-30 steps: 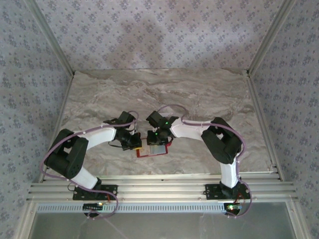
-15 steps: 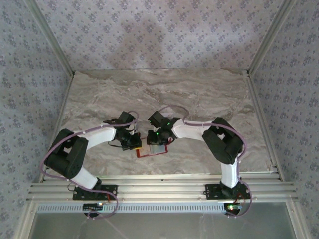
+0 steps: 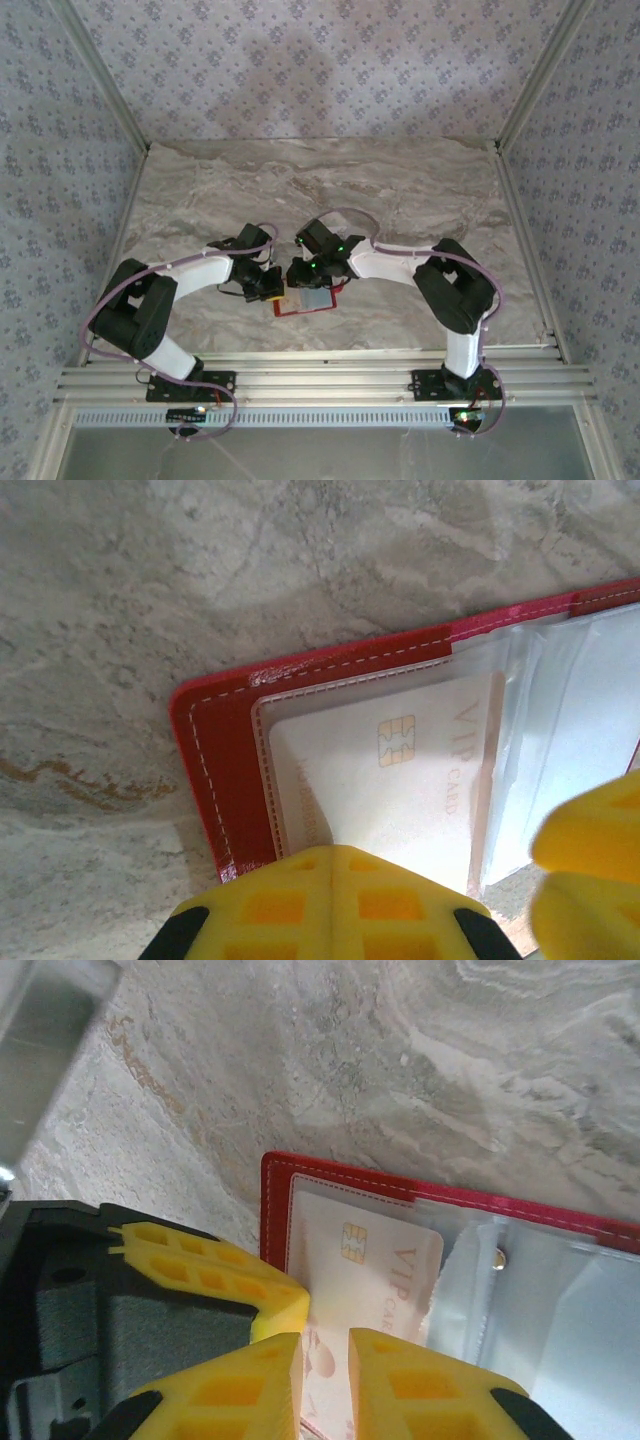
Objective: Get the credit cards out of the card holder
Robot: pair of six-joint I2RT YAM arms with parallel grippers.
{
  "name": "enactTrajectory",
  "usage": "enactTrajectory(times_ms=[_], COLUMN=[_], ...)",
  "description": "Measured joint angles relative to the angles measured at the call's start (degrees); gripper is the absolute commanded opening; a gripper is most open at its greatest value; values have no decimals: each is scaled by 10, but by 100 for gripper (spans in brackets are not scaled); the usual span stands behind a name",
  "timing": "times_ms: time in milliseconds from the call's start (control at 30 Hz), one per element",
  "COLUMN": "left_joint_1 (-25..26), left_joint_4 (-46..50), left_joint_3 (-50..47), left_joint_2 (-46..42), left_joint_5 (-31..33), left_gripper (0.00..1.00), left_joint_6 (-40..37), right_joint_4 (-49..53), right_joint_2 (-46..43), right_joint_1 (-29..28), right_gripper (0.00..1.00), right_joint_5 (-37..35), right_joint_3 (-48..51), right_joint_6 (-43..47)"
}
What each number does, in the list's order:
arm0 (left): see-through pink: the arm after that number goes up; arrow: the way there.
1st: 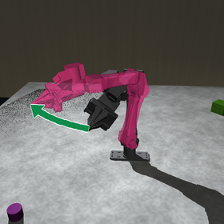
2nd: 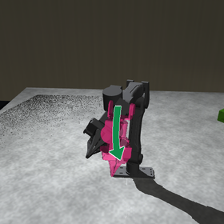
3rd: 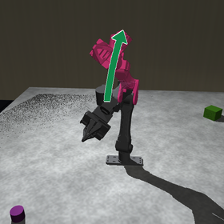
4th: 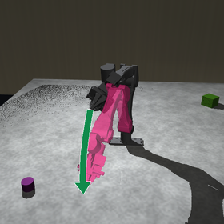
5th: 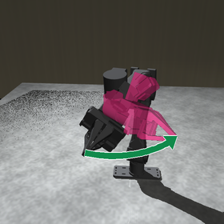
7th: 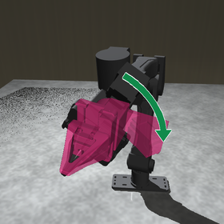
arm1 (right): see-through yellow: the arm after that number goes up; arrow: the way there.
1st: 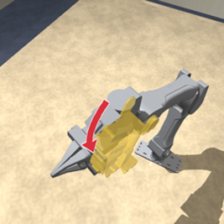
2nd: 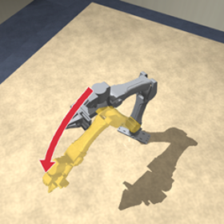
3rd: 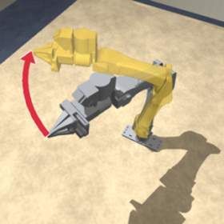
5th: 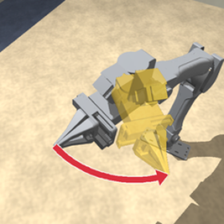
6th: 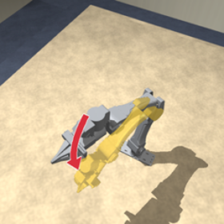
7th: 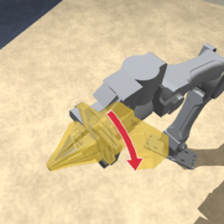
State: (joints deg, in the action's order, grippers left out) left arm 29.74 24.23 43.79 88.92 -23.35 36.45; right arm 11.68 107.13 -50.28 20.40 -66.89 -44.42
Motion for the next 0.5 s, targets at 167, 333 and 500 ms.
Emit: enactTrajectory(times_ms=[167,333,500], left_joint_1=[0,0,0], left_joint_4=[0,0,0], left_joint_3=[0,0,0], left_joint_2=[0,0,0], left_joint_5=[0,0,0], left_gripper=[0,0,0], left_joint_6=[0,0,0], right_joint_4=[3,19,36], right_joint_2=[14,14,14], right_joint_1=[0,3,7], right_gripper=[20,21,21], right_joint_5=[4,-5,-11], right_joint_3=[0,0,0], right_joint_6=[-4,-3,-2])
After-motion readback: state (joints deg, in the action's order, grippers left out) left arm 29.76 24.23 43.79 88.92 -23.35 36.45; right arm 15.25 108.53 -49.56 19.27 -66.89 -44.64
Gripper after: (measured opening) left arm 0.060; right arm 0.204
